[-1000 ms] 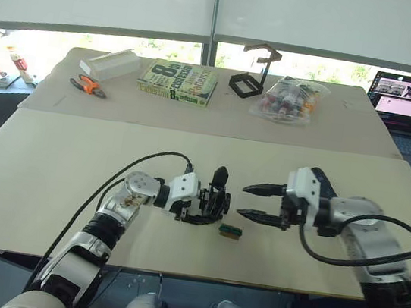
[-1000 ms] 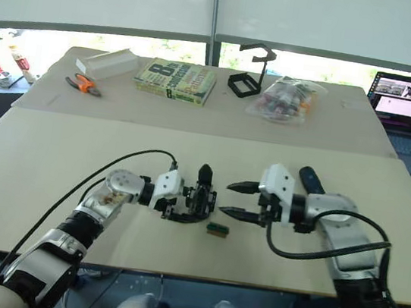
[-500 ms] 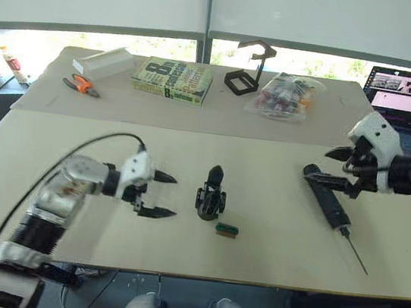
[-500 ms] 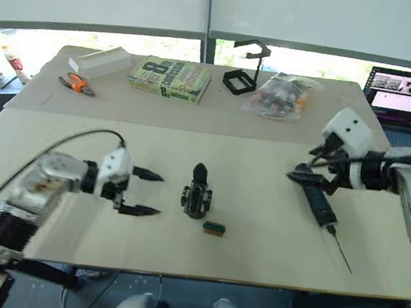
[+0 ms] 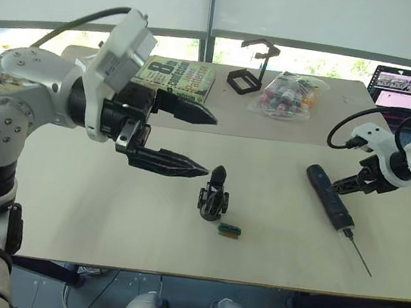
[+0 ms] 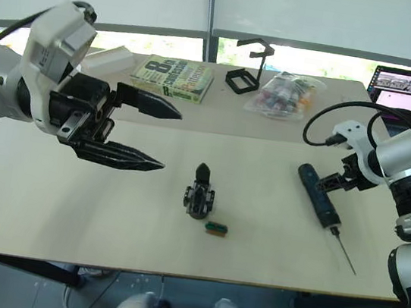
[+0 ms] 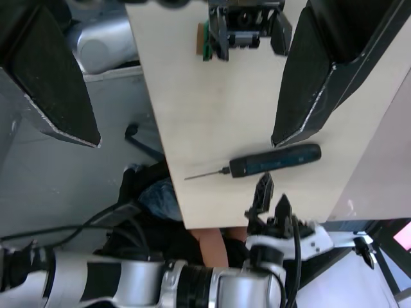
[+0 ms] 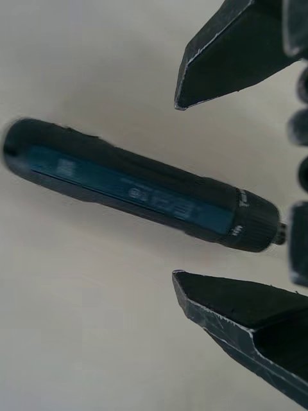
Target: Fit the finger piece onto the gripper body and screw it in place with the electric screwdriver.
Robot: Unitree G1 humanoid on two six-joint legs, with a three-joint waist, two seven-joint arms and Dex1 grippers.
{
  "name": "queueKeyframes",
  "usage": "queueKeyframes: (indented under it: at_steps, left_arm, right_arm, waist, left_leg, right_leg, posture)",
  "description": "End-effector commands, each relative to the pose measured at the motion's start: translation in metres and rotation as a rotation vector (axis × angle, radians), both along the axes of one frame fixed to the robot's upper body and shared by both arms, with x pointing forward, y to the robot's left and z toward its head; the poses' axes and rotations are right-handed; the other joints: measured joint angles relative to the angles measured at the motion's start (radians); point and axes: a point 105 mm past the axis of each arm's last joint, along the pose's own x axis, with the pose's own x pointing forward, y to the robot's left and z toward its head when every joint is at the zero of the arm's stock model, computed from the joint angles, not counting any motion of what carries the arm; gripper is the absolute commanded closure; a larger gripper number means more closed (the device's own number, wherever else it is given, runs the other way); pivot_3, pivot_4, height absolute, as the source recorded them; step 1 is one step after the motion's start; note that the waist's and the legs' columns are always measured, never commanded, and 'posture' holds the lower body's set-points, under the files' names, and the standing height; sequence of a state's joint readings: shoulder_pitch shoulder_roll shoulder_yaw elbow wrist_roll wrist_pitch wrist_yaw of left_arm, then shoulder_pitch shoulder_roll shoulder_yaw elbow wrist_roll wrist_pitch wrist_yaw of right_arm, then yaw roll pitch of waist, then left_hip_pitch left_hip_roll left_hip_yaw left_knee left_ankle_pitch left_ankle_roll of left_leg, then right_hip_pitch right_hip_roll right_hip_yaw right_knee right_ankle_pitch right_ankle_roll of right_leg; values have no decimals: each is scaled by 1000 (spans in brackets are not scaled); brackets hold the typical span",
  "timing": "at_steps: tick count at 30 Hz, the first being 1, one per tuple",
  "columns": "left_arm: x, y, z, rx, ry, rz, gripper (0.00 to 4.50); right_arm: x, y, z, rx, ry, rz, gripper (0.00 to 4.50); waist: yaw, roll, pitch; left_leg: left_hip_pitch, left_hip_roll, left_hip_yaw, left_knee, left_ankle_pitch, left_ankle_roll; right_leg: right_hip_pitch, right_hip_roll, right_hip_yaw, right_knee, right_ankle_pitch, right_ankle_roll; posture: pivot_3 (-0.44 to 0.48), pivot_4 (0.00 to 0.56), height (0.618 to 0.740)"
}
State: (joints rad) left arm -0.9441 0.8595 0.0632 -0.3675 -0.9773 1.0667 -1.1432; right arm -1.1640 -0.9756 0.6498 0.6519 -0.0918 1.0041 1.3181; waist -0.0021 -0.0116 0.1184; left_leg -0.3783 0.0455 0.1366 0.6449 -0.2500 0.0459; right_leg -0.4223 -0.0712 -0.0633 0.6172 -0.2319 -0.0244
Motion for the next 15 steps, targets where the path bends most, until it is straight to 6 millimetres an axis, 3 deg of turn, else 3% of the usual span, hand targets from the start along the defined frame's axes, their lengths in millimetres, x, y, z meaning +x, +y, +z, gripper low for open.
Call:
queueKeyframes:
  at_steps: [1,5,15]
  left_arm:
    - [-7,-4,3,28,-32,-19,0]
    - [-8,-7,-2,33,-63,-28,0]
    - [-4,-10,-5,19,-86,-1,0]
  right_arm:
    - [-1,-6,0,-29,55,-12,47]
    - [1,1,-11,8,108,-23,47]
    - [5,1,-38,35,150,-137,47]
  waist:
    - [-4,0,0]
    - [-10,0,0]
    - [-11,0,0]
  left_leg:
    - [1,0,0,0,0,-1]
    - [2,0,1,0,7,-11]
    - [4,0,1,-1,8,-13]
  right_leg:
    - [0,0,0,1,0,0]
    - [0,2,0,3,0,0]
    - [0,2,3,7,0,-1]
  posture:
    - [0,150,740]
    - [0,150,740]
    - [0,150,740]
